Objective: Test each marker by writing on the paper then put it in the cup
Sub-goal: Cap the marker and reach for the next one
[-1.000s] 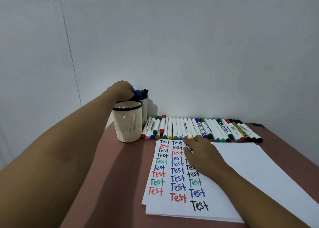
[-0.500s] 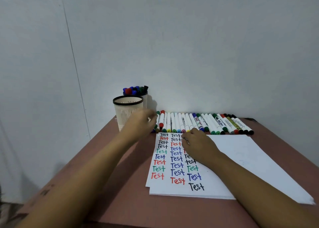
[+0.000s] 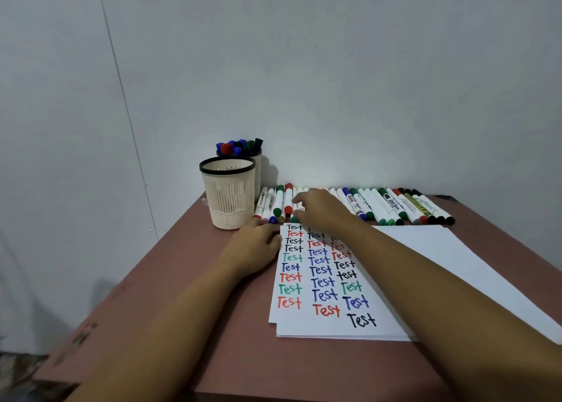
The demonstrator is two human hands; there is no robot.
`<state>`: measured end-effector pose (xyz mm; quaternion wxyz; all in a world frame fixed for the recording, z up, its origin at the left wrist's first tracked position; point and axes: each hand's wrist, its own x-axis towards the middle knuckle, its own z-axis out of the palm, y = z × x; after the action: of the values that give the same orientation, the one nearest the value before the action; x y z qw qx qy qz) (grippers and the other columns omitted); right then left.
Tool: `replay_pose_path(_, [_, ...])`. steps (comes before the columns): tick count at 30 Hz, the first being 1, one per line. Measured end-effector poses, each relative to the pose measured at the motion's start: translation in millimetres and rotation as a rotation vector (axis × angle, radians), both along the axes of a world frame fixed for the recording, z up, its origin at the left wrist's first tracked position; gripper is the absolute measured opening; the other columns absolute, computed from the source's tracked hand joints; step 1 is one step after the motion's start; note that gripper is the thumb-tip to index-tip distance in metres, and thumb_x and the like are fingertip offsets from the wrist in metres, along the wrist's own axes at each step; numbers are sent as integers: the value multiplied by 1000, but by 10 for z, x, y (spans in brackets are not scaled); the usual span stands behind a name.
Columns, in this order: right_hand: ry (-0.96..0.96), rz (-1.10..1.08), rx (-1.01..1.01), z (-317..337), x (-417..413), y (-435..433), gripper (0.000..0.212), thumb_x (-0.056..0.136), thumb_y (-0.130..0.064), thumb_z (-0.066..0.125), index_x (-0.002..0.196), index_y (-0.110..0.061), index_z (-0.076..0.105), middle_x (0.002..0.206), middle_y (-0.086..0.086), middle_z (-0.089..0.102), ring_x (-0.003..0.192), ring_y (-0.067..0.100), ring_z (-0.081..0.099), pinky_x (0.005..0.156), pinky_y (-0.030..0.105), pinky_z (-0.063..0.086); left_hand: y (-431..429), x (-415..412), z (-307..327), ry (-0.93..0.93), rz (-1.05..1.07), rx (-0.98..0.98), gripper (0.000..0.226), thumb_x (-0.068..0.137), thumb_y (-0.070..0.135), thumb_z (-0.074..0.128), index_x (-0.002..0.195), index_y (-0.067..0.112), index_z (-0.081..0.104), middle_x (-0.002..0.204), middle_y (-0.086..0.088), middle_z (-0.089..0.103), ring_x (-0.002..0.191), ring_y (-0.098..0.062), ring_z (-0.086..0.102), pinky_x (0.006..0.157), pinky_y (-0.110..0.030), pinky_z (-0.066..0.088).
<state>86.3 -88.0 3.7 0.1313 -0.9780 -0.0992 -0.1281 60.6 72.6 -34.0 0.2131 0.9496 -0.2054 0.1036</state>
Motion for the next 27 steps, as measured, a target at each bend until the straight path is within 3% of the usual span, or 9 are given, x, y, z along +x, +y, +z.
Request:
replay_pose_path(7, [80,-75,-120,-91,294,186,36,92,-25,48,127,-24,55,126,6,56,120,28,47,96,44,37,0,39,-10,-3,9,10,39,97,31,42,134,21,49,132,-8,46,121,-19,43,101,-30,38])
replay_pose_path(11, [-14,-116,-140,-124,335,213,31,92,-20,49,121,-15,58,121,8,59,115,28,51,96,43,37,-5,56,-30,0,19,15,40,97,32,43,134,20,50,131,-8,45,120,-20,44,102,-34,38])
replay_pose_path(14, [-93,-132,-111,-140,309,191,21,92,-13,44,107,-10,59,109,10,63,104,29,55,88,39,38,-5,53,-18,4,22,26,39,97,31,42,133,19,51,129,-9,46,118,-21,45,101,-35,40])
replay_pose_path(17, [-163,-150,37,-79,212,117,23,94,-13,42,103,-7,63,99,14,67,90,31,60,68,32,39,-5,49,0,1,23,22,37,97,29,42,129,16,55,126,-10,49,115,-22,47,98,-34,41])
replay_pose_path(22, [-236,-139,451,25,-158,-97,34,95,-16,46,124,-6,62,112,14,68,97,25,63,87,36,50,-5,14,32,-54,4,-94,33,98,22,41,126,14,56,123,-10,53,110,-21,50,89,-26,38])
replay_pose_path(23, [-236,-128,534,34,-245,-148,34,95,-16,47,124,-7,62,112,12,68,91,19,63,84,33,51,-8,1,39,-78,0,-116,34,97,21,42,128,13,55,124,-10,53,112,-21,49,91,-25,37])
replay_pose_path(25, [-217,-122,678,43,-431,-250,32,94,-14,48,121,-8,64,102,8,70,69,6,57,66,20,48,-27,-33,62,-138,-30,-152,35,97,18,43,130,10,53,127,-10,51,115,-21,47,94,-22,34])
replay_pose_path(27, [-181,-114,804,39,-609,-342,28,93,-11,48,113,-9,67,93,8,70,64,9,58,60,20,43,-67,-76,86,-246,-93,-165,35,96,11,44,130,6,53,127,-11,51,116,-22,47,94,-19,31])
